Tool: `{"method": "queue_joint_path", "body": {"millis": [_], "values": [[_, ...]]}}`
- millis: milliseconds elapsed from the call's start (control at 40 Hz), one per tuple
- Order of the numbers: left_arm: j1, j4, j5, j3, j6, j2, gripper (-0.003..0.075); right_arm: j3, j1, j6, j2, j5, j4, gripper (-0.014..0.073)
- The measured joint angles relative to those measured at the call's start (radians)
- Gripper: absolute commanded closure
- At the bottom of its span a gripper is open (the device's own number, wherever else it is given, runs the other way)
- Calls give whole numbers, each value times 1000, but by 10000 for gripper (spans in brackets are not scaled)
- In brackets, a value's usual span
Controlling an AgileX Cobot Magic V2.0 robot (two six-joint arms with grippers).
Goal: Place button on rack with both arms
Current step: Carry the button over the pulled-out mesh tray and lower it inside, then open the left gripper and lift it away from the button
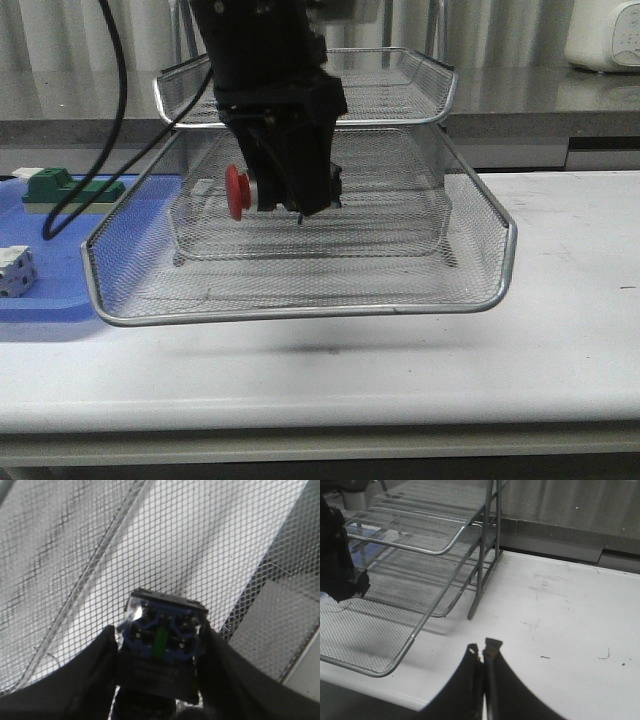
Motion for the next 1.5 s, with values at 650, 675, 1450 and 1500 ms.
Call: {"method": "queue_joint_path", "body": {"millis": [650,675,1450,1500], "values": [[0,-2,-23,1,0,36,198,0,0,0,0,0,0,653],[0,-2,-20,1,0,34,199,0,0,0,0,0,0,653],[0,2,84,-42,0,-101,648,0,0,0,0,0,0,653],[0,2,84,-42,0,-101,725,0,0,0,0,0,0,653]]}}
